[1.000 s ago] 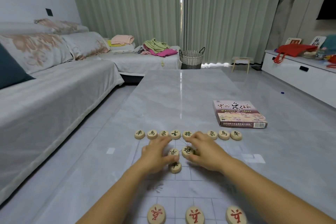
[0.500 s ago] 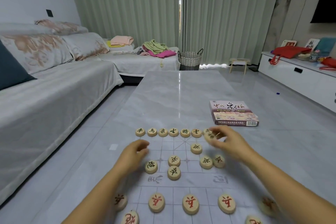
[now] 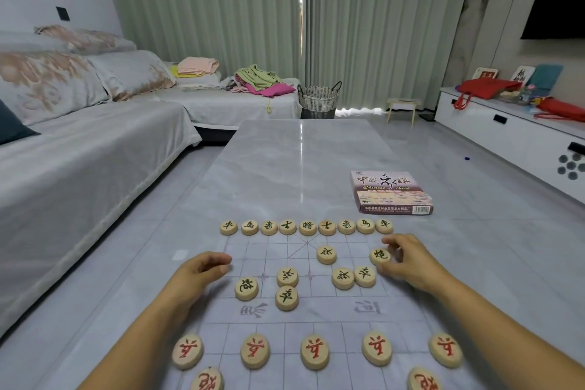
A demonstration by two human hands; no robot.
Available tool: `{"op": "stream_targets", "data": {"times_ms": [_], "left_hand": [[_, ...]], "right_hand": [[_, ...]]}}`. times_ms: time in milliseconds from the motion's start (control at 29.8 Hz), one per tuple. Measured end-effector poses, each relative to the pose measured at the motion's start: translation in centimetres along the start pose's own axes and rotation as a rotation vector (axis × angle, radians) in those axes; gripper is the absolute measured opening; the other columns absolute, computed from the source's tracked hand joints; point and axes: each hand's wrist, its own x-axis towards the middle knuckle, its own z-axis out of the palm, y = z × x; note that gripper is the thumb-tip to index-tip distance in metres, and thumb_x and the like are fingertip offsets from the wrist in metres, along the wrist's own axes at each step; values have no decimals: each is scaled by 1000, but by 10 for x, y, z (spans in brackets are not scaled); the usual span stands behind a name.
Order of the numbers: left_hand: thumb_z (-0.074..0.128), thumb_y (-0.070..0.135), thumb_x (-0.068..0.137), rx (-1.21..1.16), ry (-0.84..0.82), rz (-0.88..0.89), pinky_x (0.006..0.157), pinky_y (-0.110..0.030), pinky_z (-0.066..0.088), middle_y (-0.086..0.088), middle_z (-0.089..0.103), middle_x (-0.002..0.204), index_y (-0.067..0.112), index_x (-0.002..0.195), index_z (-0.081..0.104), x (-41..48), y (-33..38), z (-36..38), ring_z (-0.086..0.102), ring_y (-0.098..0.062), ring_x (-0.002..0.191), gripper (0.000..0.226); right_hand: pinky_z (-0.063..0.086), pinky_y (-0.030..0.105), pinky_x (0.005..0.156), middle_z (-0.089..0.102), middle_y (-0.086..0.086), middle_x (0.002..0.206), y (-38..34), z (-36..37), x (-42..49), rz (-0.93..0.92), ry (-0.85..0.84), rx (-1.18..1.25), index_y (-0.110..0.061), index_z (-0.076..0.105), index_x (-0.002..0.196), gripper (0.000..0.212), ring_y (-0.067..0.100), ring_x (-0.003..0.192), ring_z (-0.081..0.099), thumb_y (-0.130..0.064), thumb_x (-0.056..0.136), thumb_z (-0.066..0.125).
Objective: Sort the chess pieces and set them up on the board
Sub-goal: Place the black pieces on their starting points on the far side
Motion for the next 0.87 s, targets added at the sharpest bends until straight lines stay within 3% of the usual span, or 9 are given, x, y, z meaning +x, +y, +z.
{"op": "stream_targets", "data": {"times_ms": [201,369,503,604,738,805,872], "left_hand": [[57,3,87,12,-4,7,88,-27,38,-8,64,104,6,100,64,-2,1,3,57,-20,100,15],[51,-8,86,24,-7,17,77,-15,42,-11,64,103,-1,100,63,-2,-1,2,57,-17,97,19],[63,-1,82,47,-57,17,82,-19,43,-9,63,104,6,97,64,0,-6,1,57,-24,104,16],[79,16,70,259,-109,61,80,-14,40,3,52,109,18,103,60,-1,-5,8,50,-14,102,39],[79,35,68,638,-180,211,105,-33,32,13,41,117,50,98,47,-2,-4,14,34,-12,116,47],[77,33,70,671,-173,223,108,-36,30,12,42,118,48,94,51,0,-3,15,34,-14,119,39],[78,30,69,613,-62,197,102,-34,36,8,47,112,35,94,56,4,-4,18,39,-15,115,34]], "right_hand": [[35,21,80,47,-1,105,3,5,5,4,23,9,-15,57,117,41,11,92,48,-25,80,70],[35,22,81,48,0,102,7,6,6,14,4,128,-17,59,111,38,10,86,48,-19,77,74],[36,23,82,49,3,104,6,5,8,21,-39,176,-21,58,102,34,10,86,48,-16,74,76],[37,24,82,50,3,106,7,6,9,30,-39,185,-22,58,100,33,13,89,49,-16,74,76],[36,24,81,49,1,104,9,6,8,34,-37,176,-23,57,102,33,11,87,47,-18,75,75],[36,24,81,48,1,104,8,6,7,37,-38,175,-24,57,102,33,11,87,47,-18,76,75],[37,24,81,48,0,103,7,6,7,40,-37,167,-24,56,102,33,10,86,47,-19,76,75]]}}
